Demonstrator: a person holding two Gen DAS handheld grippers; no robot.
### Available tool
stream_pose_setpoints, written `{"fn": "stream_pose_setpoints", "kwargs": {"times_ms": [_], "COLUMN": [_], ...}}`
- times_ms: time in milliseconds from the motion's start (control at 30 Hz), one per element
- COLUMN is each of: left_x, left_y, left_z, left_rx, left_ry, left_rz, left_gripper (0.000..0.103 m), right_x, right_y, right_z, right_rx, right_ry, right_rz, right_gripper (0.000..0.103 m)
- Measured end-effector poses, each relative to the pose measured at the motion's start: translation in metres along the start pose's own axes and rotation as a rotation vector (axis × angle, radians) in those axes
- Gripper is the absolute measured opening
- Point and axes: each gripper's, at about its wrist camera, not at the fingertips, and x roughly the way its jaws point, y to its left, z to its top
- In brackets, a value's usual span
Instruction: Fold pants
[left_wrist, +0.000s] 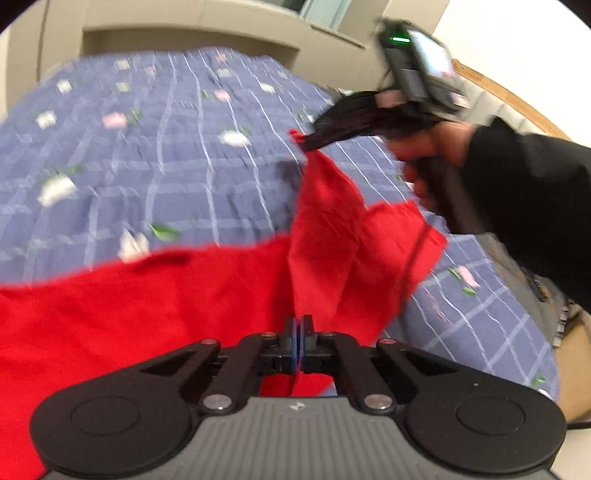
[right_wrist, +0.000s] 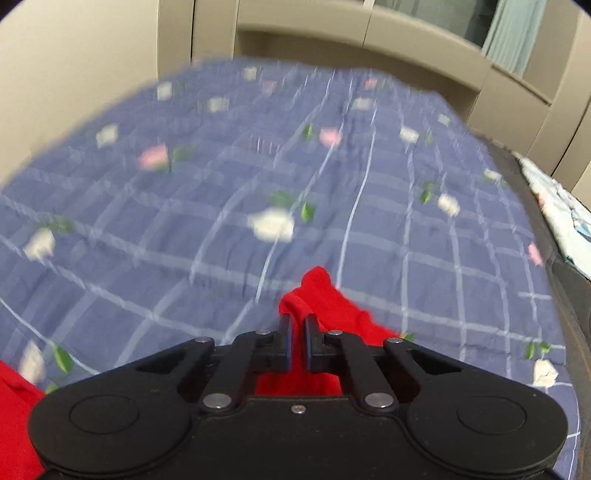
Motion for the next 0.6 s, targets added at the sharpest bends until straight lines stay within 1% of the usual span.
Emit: {"fn": "stream_pose_setpoints", "kwargs": {"times_ms": [67,100,200,267,300,333,367,433,467,500,567,600], "left_x": [-0.010,-0.016,-0.029,-0.030,-0.028,-0.024,-0.019,-0.011,-0.008,-0.005,0.000,0.003], "left_y": [-0.004,-0.007,-0.024,-0.038,-0.044,-0.050,-0.055,-0.062,-0.064,-0.067,-0.068,-0.069], "left_z": [0.008,0.012,0.018,0.018,0.016,0.012,0.008,0.000,-0.004,-0.007,-0.012,-0.014], "left_rx": [0.022,0.046,0.142,0.213,0.248,0.281,0.304,0.324,0.331,0.334,0.327,0.323], "left_ry": [-0.055,-0.089,-0.192,-0.223,-0.221,-0.210,-0.192,-0.160,-0.147,-0.137,-0.113,-0.101], "left_rz": [0.064,0.107,0.215,0.257,0.264,0.263,0.256,0.238,0.232,0.225,0.199,0.189], "left_gripper": [0.000,0.000,0.000,0.000,0.000,0.000,0.000,0.000,0.000,0.000,0.000,0.000], "right_x": [-0.026,-0.038,-0.081,-0.105,-0.112,-0.116,-0.117,-0.111,-0.106,-0.100,-0.088,-0.082], "right_y": [-0.018,-0.027,-0.057,-0.077,-0.086,-0.095,-0.102,-0.110,-0.110,-0.109,-0.100,-0.094], "right_z": [0.004,0.005,0.002,-0.009,-0.015,-0.024,-0.035,-0.054,-0.061,-0.068,-0.075,-0.076], "right_rx": [0.039,0.057,0.116,0.158,0.172,0.185,0.197,0.205,0.199,0.189,0.164,0.147], "right_ry": [-0.080,-0.121,-0.251,-0.317,-0.329,-0.332,-0.316,-0.251,-0.218,-0.187,-0.142,-0.123], "right_rz": [0.021,0.031,0.028,0.022,0.016,0.009,0.007,0.023,0.028,0.030,0.045,0.059], "right_gripper": [0.005,0.000,0.000,0.000,0.000,0.000,0.000,0.000,0.005,0.015,0.021,0.021]}}
